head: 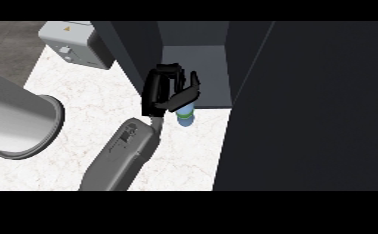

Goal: Pick up the bottled water, place it into the cabinet and close the cabinet

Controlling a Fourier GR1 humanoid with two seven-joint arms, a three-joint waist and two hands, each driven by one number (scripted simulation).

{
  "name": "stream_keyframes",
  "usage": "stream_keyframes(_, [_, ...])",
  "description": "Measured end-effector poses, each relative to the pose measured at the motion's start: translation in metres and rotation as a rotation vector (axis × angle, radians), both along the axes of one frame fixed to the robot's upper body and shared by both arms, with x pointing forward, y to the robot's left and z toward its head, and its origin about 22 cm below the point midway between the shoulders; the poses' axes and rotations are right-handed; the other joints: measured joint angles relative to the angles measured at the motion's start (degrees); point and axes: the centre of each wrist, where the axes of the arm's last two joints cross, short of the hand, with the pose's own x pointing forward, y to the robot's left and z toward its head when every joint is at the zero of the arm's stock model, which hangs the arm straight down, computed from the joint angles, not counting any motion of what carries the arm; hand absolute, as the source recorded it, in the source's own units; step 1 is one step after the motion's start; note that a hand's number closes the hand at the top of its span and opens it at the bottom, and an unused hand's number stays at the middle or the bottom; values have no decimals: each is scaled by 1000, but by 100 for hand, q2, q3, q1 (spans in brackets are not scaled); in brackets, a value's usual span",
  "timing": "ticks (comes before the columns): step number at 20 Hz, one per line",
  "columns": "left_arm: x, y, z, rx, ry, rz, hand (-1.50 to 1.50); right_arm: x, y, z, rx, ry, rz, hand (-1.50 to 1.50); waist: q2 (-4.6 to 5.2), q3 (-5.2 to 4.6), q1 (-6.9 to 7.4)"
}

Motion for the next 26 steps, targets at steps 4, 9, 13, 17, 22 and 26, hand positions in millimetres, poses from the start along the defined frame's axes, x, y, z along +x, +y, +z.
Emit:
stream_keyframes(4, [13,-8,3,22,30,21,150,-2,1,0,0,6,9,-150,9,-1,-33])
stream_keyframes(9, [30,-9,1,13,84,69,150,-3,-3,-1,-11,-2,3,-150,25,-1,-103])
stream_keyframes(13, [43,-10,-2,26,106,128,150,-3,-9,-3,-22,-9,-7,-150,36,0,-136])
stream_keyframes(17, [51,-7,-9,62,113,183,150,-4,-13,-5,-29,-15,-7,-150,47,0,-167])
stream_keyframes(22, [63,-2,-13,127,110,250,150,-6,-16,-7,-16,-15,-4,-150,60,0,-187])
stream_keyframes(26, [69,2,-14,176,97,303,150,-7,-19,-7,-23,-18,10,-150,79,-2,-249])
